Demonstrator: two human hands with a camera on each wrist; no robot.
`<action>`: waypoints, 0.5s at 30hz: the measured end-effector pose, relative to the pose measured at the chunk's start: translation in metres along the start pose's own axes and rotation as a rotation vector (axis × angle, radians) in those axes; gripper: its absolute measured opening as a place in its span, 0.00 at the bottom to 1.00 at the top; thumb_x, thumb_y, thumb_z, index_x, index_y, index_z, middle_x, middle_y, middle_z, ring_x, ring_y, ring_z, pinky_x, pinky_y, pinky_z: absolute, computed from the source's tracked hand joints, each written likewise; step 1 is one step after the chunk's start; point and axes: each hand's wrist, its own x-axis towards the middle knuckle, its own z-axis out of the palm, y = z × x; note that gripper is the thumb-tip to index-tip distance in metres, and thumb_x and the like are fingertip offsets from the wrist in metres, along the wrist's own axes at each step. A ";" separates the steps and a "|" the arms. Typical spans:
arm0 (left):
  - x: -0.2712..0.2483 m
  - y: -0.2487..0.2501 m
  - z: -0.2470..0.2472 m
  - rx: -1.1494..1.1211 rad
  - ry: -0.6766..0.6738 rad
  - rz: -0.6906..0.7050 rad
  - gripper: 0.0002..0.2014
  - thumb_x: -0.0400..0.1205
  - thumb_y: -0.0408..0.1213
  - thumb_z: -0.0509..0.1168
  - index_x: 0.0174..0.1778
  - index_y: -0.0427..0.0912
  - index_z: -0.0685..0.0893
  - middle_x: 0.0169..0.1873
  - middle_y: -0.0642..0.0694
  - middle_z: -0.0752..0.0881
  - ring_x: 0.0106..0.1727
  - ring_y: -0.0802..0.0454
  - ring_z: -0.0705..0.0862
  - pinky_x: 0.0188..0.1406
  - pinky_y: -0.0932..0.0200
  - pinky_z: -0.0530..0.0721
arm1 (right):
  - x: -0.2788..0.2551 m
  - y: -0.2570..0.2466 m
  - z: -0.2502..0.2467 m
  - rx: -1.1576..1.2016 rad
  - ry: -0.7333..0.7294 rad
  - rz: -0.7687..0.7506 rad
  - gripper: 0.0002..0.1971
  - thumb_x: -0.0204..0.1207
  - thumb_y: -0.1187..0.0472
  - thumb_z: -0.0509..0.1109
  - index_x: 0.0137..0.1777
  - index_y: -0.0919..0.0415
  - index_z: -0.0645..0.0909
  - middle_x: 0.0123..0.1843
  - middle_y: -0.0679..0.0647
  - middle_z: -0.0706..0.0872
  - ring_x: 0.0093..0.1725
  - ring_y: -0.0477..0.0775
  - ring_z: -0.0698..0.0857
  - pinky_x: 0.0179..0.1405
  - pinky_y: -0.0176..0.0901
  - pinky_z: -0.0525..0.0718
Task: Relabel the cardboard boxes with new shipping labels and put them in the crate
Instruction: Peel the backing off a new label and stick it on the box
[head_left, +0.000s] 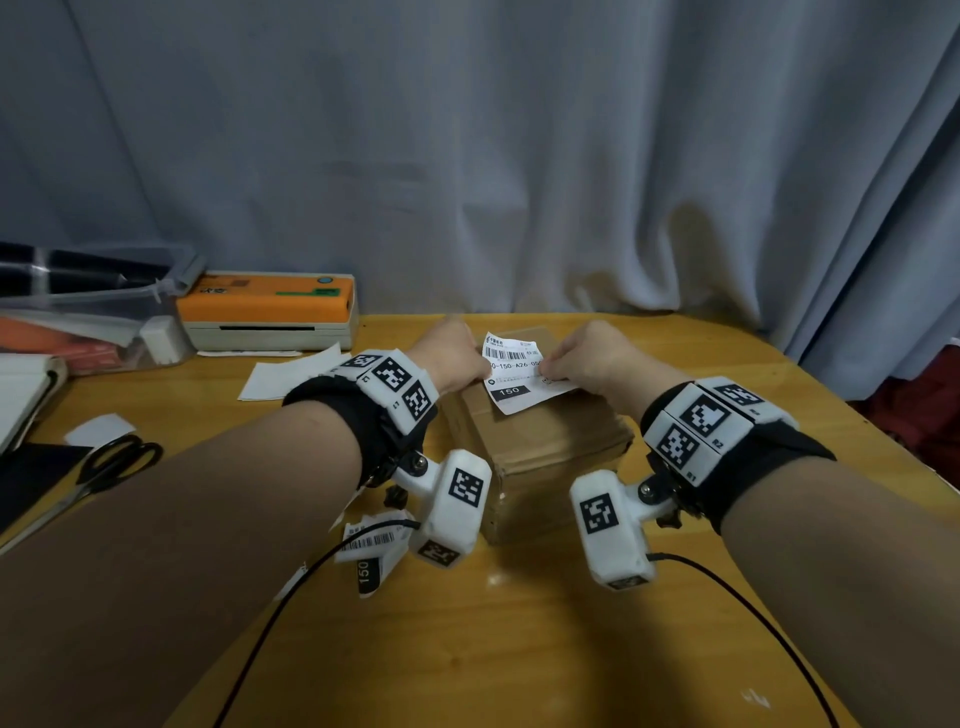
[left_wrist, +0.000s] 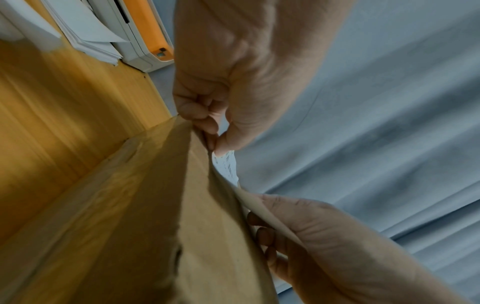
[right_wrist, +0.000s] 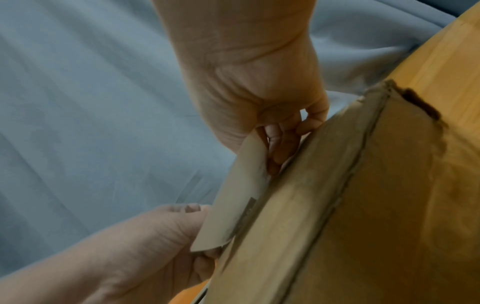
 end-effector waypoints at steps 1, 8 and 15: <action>0.000 0.000 0.000 0.007 0.000 0.005 0.15 0.75 0.27 0.68 0.30 0.42 0.69 0.32 0.43 0.76 0.35 0.47 0.74 0.34 0.56 0.71 | 0.000 0.000 0.000 0.005 0.002 0.002 0.15 0.75 0.61 0.73 0.58 0.70 0.85 0.45 0.59 0.81 0.39 0.52 0.76 0.39 0.41 0.74; 0.001 -0.003 -0.003 0.053 -0.026 0.056 0.13 0.75 0.28 0.69 0.31 0.40 0.71 0.38 0.36 0.82 0.38 0.46 0.78 0.39 0.54 0.75 | -0.001 -0.002 0.000 0.009 -0.013 0.016 0.15 0.75 0.60 0.74 0.57 0.69 0.85 0.41 0.57 0.80 0.36 0.50 0.74 0.37 0.40 0.73; -0.007 -0.001 -0.007 0.140 0.004 0.409 0.07 0.81 0.37 0.65 0.54 0.42 0.81 0.52 0.45 0.79 0.54 0.52 0.77 0.55 0.61 0.75 | 0.002 0.000 -0.001 0.023 -0.023 0.016 0.15 0.73 0.61 0.76 0.56 0.68 0.86 0.42 0.58 0.82 0.33 0.48 0.74 0.31 0.39 0.71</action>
